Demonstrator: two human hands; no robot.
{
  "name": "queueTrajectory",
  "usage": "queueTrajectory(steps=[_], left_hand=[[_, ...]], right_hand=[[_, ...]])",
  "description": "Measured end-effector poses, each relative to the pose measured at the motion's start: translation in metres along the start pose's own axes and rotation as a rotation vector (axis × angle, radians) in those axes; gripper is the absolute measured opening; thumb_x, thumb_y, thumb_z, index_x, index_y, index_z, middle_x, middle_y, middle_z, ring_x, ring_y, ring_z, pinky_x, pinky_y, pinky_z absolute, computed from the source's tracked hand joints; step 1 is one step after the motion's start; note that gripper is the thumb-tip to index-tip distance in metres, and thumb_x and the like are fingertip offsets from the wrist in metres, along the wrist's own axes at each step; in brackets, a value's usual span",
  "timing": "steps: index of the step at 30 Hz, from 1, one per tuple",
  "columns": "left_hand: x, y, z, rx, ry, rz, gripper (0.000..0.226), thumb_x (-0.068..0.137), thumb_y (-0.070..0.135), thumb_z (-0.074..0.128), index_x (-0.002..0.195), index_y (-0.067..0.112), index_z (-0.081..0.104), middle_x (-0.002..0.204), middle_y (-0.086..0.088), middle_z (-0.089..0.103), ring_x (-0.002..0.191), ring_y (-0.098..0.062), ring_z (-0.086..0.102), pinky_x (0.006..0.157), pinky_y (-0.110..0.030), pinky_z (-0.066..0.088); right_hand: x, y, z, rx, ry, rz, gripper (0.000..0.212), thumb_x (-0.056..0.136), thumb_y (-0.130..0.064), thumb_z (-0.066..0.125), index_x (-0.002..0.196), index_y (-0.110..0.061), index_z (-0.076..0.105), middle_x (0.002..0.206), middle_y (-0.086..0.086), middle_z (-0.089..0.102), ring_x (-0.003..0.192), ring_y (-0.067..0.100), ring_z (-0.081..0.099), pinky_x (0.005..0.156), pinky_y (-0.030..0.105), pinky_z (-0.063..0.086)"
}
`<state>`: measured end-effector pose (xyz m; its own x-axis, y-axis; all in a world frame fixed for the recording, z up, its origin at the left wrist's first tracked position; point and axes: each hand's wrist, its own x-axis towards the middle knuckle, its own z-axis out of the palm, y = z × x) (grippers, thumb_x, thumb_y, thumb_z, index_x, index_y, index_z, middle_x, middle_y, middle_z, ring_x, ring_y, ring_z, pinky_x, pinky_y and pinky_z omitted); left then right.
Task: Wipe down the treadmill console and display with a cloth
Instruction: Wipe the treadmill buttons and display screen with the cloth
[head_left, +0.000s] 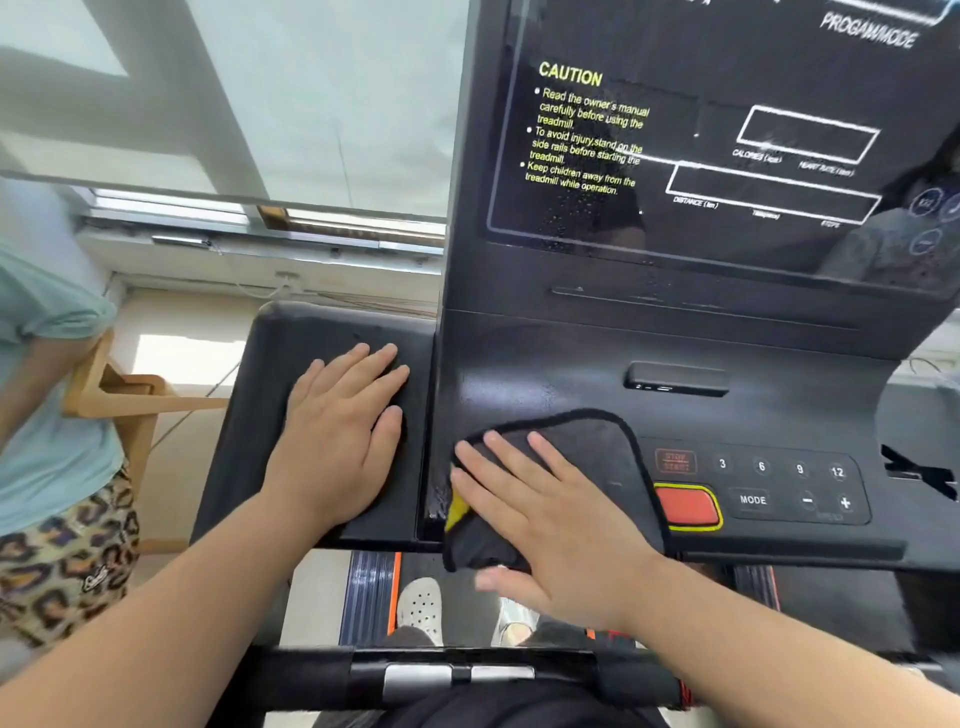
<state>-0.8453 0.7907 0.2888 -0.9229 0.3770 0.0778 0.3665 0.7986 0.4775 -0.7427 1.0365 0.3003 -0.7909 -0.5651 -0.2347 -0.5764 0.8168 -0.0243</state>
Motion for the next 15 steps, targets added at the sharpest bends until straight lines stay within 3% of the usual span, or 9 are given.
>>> queueTrajectory(steps=[2,5,9,12,15], left_hand=[[0.0,0.0,0.0,-0.006,-0.008,-0.004,0.057,0.097,0.04,0.029,0.14,0.018,0.06,0.154,0.001,0.049,0.147,-0.023,0.037,0.122,-0.051,0.02],[-0.001,0.0,-0.001,-0.013,-0.01,-0.006,0.058,0.097,0.04,0.028,0.14,0.018,0.06,0.154,0.002,0.048,0.148,-0.023,0.036,0.123,-0.05,0.019],[-0.001,0.0,-0.002,-0.027,0.002,0.001,0.057,0.097,0.039,0.028,0.139,0.016,0.061,0.153,-0.001,0.05,0.147,-0.024,0.038,0.122,-0.051,0.021],[-0.002,-0.001,-0.002,-0.064,0.02,-0.003,0.057,0.098,0.038,0.028,0.139,0.014,0.06,0.153,-0.003,0.05,0.146,-0.024,0.039,0.122,-0.05,0.021],[-0.003,-0.004,-0.002,-0.107,0.048,-0.014,0.057,0.098,0.036,0.028,0.14,0.011,0.058,0.152,-0.006,0.05,0.145,-0.025,0.041,0.122,-0.047,0.023]], right_hand=[[-0.019,0.011,0.003,0.01,-0.001,0.026,0.083,0.1,-0.074,0.019,0.164,-0.021,0.01,0.173,0.001,0.007,0.159,0.025,0.003,0.124,0.052,0.009],[-0.018,0.034,-0.002,0.064,0.007,0.213,0.086,0.099,-0.075,0.015,0.164,-0.02,0.011,0.173,0.003,0.002,0.159,0.026,-0.003,0.124,0.056,0.01],[0.028,0.04,-0.019,0.165,0.107,0.444,0.093,0.095,-0.078,0.009,0.164,-0.016,0.003,0.172,0.007,-0.013,0.157,0.028,-0.018,0.127,0.056,-0.005],[0.064,0.015,-0.03,0.169,0.123,0.414,0.096,0.094,-0.078,0.021,0.164,-0.015,0.004,0.171,0.009,-0.016,0.156,0.031,-0.021,0.125,0.056,-0.011],[0.073,-0.016,-0.028,0.138,0.083,0.251,0.092,0.094,-0.075,0.027,0.164,-0.018,0.012,0.173,0.006,-0.005,0.159,0.028,-0.01,0.127,0.058,-0.001]])
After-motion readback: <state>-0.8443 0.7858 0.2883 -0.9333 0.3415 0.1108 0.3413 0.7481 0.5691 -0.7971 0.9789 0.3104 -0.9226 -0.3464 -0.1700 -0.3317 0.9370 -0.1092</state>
